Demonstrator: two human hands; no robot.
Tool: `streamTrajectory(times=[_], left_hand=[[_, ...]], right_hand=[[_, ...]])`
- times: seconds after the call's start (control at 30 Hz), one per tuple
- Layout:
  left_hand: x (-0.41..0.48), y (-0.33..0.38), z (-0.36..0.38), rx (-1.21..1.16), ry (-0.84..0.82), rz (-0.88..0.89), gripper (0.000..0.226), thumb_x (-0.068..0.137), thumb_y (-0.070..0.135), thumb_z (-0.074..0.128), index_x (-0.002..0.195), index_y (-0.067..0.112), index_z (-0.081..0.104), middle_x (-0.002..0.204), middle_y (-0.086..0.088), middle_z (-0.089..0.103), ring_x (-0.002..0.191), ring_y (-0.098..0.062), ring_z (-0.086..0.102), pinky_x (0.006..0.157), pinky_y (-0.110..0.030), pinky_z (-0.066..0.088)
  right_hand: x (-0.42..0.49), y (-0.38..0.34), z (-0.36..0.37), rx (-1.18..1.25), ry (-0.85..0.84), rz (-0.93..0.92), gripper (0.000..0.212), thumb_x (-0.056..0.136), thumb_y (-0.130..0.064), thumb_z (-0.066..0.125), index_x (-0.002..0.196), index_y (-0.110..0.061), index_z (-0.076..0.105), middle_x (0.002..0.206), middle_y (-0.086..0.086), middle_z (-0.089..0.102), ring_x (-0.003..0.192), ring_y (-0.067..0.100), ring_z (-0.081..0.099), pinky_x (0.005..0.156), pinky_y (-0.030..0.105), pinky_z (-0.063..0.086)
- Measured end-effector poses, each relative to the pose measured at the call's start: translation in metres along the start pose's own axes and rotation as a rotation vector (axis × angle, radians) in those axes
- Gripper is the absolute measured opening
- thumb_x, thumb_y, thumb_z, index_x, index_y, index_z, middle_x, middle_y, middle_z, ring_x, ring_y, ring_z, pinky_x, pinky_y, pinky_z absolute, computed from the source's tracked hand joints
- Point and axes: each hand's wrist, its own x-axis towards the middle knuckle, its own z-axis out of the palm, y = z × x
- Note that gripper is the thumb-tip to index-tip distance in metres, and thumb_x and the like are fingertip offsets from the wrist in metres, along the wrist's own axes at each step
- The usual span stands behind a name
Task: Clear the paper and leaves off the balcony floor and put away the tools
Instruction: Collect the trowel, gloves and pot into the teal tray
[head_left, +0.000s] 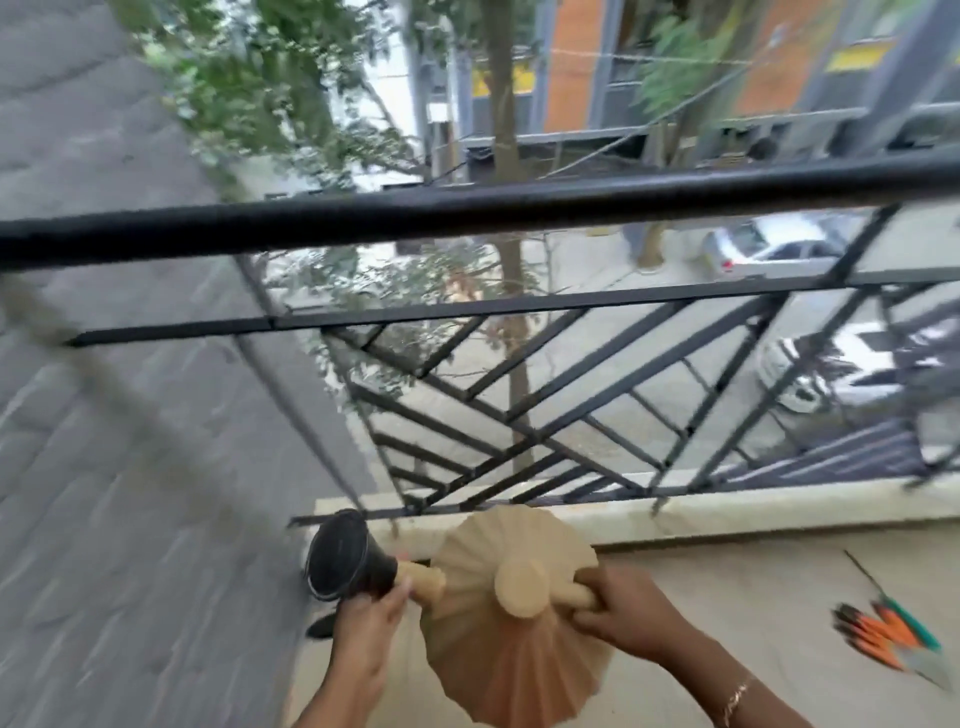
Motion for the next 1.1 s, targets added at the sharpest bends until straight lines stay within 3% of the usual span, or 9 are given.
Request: streamTrajectory(times=[0.13, 0.27, 0.43, 0.53, 0.63, 0.7, 0.83, 0.97, 1.1], left_hand=[[-0.013, -0.022, 0.093, 0.081, -0.184, -0.013, 0.031, 0.087, -0.014, 0.048, 0.116, -0.004, 0.055, 0.085, -0.003, 0.067, 0.083, -0.016, 0.058, 0.071, -0.017, 0.052], [-0.048, -0.048, 0.189, 0.189, -0.343, -0.004, 0.028, 0.084, -0.003, 0.059, 0.112, 0.002, 0.061, 0.08, 0.0, 0.073, 0.074, -0.012, 0.066, 0.067, -0.018, 0.055], [-0.107, -0.086, 0.31, 0.21, -0.52, -0.092, 0.057, 0.047, 0.025, 0.089, 0.096, 0.008, 0.067, 0.077, -0.002, 0.069, 0.056, -0.001, 0.064, 0.052, -0.015, 0.052], [-0.141, -0.118, 0.377, 0.223, -0.606, -0.147, 0.052, 0.063, 0.011, 0.078, 0.112, 0.001, 0.063, 0.084, -0.002, 0.072, 0.064, -0.004, 0.067, 0.079, -0.031, 0.057], [-0.176, -0.144, 0.434, 0.328, -0.7, -0.14, 0.034, 0.07, 0.004, 0.072, 0.104, 0.009, 0.067, 0.106, -0.016, 0.065, 0.08, -0.019, 0.064, 0.099, -0.05, 0.044], [-0.191, -0.162, 0.475, 0.388, -0.768, -0.153, 0.025, 0.077, 0.002, 0.068, 0.1, 0.011, 0.067, 0.106, -0.019, 0.064, 0.089, -0.027, 0.06, 0.099, -0.049, 0.041], [-0.221, -0.199, 0.558, 0.522, -0.891, -0.144, 0.045, 0.069, 0.015, 0.075, 0.111, 0.003, 0.064, 0.111, -0.029, 0.062, 0.103, -0.039, 0.059, 0.094, -0.047, 0.045], [-0.251, -0.243, 0.645, 0.573, -0.979, -0.182, 0.026, 0.081, -0.005, 0.063, 0.106, 0.003, 0.066, 0.094, -0.017, 0.063, 0.09, -0.027, 0.054, 0.078, -0.032, 0.044], [-0.275, -0.282, 0.734, 0.621, -1.039, -0.214, 0.025, 0.075, 0.003, 0.071, 0.099, 0.005, 0.068, 0.097, -0.019, 0.061, 0.086, -0.026, 0.054, 0.072, -0.028, 0.045]], right_hand=[[-0.058, 0.074, -0.022, 0.078, 0.109, 0.124, 0.006, 0.058, -0.045, 0.046, 0.059, -0.04, 0.05, 0.054, -0.01, 0.038, 0.067, 0.011, 0.042, 0.049, 0.016, 0.026], [-0.129, 0.15, -0.048, 0.134, 0.182, 0.235, 0.018, 0.063, -0.043, 0.048, 0.063, -0.025, 0.044, 0.058, -0.008, 0.043, 0.068, 0.011, 0.046, 0.051, 0.015, 0.027], [-0.224, 0.235, -0.073, 0.172, 0.303, 0.406, 0.03, 0.076, -0.028, 0.058, 0.057, -0.025, 0.036, 0.058, -0.007, 0.041, 0.068, 0.014, 0.046, 0.05, 0.019, 0.025], [-0.284, 0.28, -0.083, 0.203, 0.35, 0.51, 0.024, 0.078, -0.028, 0.058, 0.063, -0.023, 0.04, 0.07, 0.0, 0.052, 0.075, 0.022, 0.054, 0.053, 0.027, 0.027], [-0.338, 0.319, -0.086, 0.271, 0.423, 0.63, 0.018, 0.069, -0.039, 0.05, 0.066, -0.023, 0.042, 0.077, 0.005, 0.057, 0.078, 0.02, 0.053, 0.059, 0.03, 0.026], [-0.367, 0.343, -0.087, 0.326, 0.488, 0.712, 0.016, 0.064, -0.04, 0.044, 0.068, -0.024, 0.044, 0.072, 0.0, 0.054, 0.075, 0.019, 0.05, 0.059, 0.029, 0.028], [-0.415, 0.39, -0.091, 0.412, 0.557, 0.84, 0.013, 0.071, -0.031, 0.053, 0.065, -0.029, 0.042, 0.065, -0.007, 0.049, 0.073, 0.017, 0.048, 0.052, 0.016, 0.027], [-0.452, 0.451, -0.102, 0.384, 0.632, 0.995, 0.024, 0.076, -0.025, 0.057, 0.096, -0.012, 0.062, 0.094, 0.006, 0.067, 0.084, 0.021, 0.059, 0.064, 0.028, 0.038], [-0.485, 0.521, -0.124, 0.444, 0.651, 1.091, 0.016, 0.076, -0.021, 0.058, 0.088, -0.011, 0.061, 0.085, 0.005, 0.065, 0.081, 0.022, 0.058, 0.059, 0.025, 0.036]])
